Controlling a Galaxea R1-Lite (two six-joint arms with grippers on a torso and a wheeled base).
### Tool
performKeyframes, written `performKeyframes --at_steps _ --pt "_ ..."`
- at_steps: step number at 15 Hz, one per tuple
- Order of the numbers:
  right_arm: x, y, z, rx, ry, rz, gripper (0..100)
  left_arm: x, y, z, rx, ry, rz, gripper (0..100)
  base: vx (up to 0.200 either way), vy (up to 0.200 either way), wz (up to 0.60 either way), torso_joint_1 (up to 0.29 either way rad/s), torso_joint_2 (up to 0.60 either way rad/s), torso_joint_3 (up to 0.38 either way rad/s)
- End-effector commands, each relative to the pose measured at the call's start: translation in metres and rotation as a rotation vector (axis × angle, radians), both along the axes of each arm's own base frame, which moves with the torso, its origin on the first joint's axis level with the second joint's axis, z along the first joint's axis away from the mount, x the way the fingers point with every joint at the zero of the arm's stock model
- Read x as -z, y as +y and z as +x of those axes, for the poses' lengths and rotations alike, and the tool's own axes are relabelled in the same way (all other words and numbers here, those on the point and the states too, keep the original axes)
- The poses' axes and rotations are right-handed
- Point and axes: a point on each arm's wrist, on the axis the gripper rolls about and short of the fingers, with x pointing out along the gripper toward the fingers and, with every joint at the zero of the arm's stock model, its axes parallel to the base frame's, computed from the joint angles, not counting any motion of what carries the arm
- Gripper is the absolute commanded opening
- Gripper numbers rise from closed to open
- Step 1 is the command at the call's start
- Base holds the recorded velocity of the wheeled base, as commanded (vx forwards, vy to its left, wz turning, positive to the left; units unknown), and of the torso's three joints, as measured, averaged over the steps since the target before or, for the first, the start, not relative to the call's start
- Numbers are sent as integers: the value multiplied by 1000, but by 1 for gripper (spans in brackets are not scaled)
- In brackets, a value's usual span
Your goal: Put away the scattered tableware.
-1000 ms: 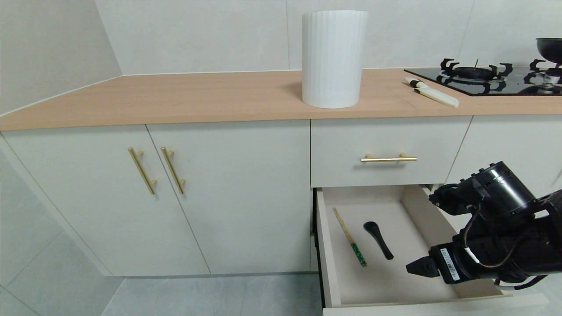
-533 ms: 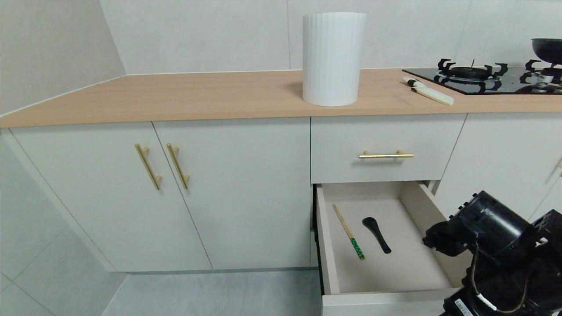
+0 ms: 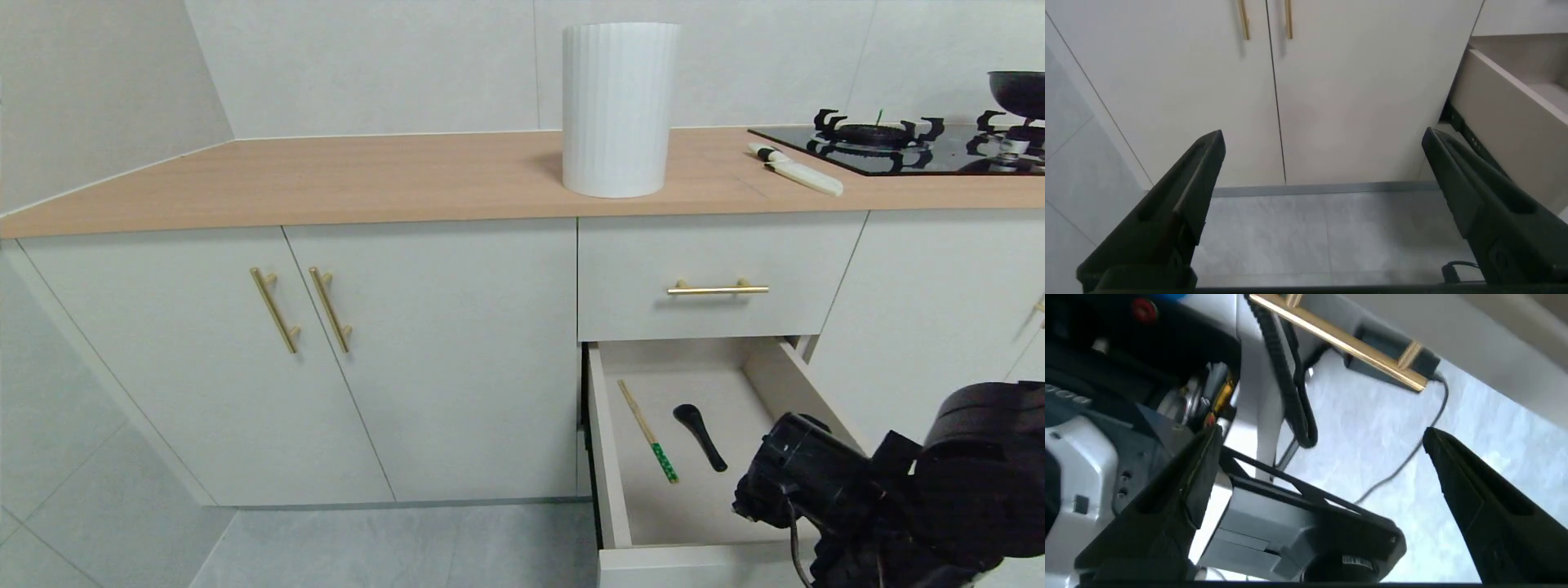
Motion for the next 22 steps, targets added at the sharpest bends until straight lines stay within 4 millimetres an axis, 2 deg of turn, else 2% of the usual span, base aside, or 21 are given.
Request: performKeyframes --at_steps 1,8,14,19,21,22 --pt "19 4 14 40 51 -47 100 0 0 0 0 1 0 100 0 0 0 0 0 0" --pt "23 3 35 148 29 -42 100 0 0 0 0 1 0 100 0 0 0 0 0 0" --pt "28 4 56 262 -105 18 100 0 0 0 0 3 0 100 0 0 0 0 0 0" --pt "40 1 84 365 -259 56 100 0 0 0 0 1 0 100 0 0 0 0 0 0" --pt "40 1 87 381 -277 73 100 0 0 0 0 3 0 100 0 0 0 0 0 0" --pt "44 -1 98 437 -323 115 100 0 0 0 0 1 0 100 0 0 0 0 0 0"
